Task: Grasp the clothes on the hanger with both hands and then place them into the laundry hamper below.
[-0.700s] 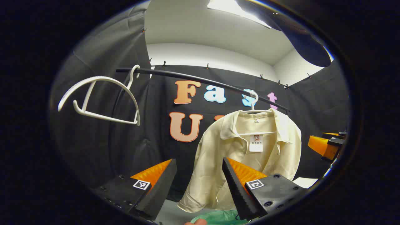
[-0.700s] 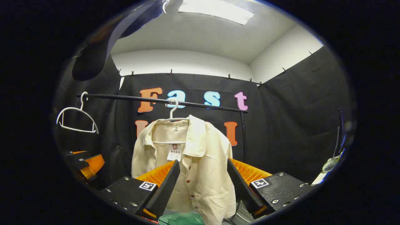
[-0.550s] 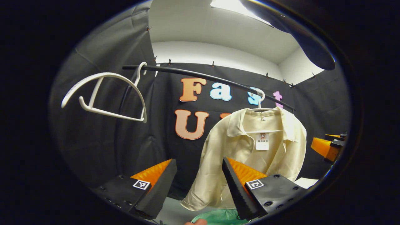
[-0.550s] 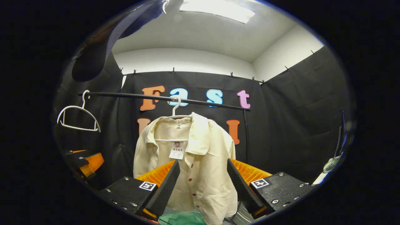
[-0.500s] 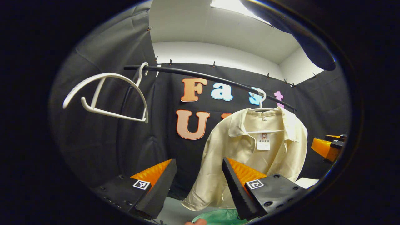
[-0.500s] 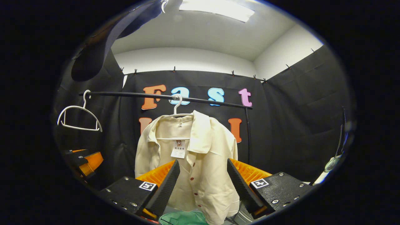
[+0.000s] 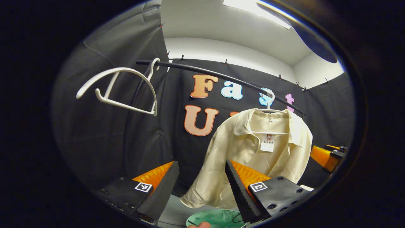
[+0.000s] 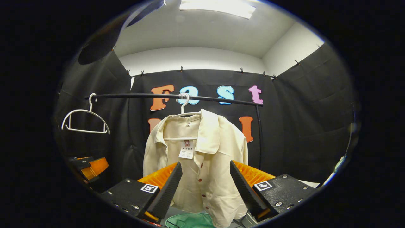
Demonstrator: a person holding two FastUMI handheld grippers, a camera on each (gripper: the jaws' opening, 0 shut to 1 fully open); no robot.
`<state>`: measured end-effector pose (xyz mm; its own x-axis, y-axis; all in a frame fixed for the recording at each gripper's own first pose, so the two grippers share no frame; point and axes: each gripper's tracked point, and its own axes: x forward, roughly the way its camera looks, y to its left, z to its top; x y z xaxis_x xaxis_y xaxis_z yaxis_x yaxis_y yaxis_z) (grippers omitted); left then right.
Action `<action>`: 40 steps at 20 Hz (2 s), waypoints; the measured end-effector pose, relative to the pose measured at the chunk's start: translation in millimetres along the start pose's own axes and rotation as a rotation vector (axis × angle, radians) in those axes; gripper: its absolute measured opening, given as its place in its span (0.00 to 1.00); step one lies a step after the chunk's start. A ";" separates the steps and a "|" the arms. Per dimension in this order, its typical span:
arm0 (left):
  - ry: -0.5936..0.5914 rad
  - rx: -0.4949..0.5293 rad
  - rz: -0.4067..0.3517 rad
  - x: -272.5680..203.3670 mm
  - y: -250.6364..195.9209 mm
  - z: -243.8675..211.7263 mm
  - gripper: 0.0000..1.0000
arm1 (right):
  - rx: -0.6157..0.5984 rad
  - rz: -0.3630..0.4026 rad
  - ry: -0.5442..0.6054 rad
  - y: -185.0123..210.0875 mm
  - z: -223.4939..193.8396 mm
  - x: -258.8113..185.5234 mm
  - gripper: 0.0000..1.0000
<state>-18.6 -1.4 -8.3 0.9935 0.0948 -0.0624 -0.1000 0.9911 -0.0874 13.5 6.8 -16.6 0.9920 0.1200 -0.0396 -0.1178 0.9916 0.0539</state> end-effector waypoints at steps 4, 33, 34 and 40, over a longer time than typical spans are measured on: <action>-0.013 0.003 0.002 4.5 -5.9 1.6 1.00 | 0.021 0.006 0.004 -9.3 -3.2 7.5 0.94; -0.020 0.052 -0.099 18.5 -12.2 0.3 0.96 | -0.093 -0.206 0.135 -79.2 -114.4 164.0 0.12; -0.005 0.044 -0.126 26.7 -21.2 -5.5 0.96 | -0.091 -0.167 0.145 -74.6 -113.3 159.0 0.02; 0.043 0.001 -0.256 81.0 -85.2 -40.0 0.96 | -0.051 -0.011 0.172 -49.3 -97.7 123.2 0.00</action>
<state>68.2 -81.9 -45.6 0.9833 -0.1631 -0.0802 0.1544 0.9824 -0.1051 137.1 -22.5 -121.6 0.9714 0.1115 -0.2099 -0.1136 0.9935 0.0022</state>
